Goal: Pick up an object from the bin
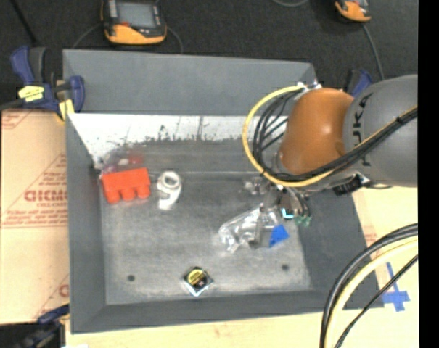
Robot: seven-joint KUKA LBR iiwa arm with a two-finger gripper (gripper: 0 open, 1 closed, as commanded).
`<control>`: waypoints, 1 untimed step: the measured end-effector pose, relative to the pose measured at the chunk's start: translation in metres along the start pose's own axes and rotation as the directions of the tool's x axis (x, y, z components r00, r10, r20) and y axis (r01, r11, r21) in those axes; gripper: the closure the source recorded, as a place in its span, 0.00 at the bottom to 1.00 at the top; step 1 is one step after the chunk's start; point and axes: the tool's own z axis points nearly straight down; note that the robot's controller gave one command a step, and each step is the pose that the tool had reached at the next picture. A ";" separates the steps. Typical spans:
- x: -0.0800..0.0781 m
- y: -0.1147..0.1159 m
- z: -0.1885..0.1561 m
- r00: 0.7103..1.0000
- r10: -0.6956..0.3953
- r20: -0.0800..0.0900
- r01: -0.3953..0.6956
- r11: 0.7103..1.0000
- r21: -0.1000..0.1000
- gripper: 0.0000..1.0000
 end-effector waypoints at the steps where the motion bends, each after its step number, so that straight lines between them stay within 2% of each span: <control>1: -0.012 -0.052 0.065 0.994 -0.106 0.005 0.106 0.994 0.003 0.00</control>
Offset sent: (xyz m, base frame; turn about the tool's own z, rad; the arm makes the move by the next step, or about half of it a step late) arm 0.0109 -0.0481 -0.0631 -0.1097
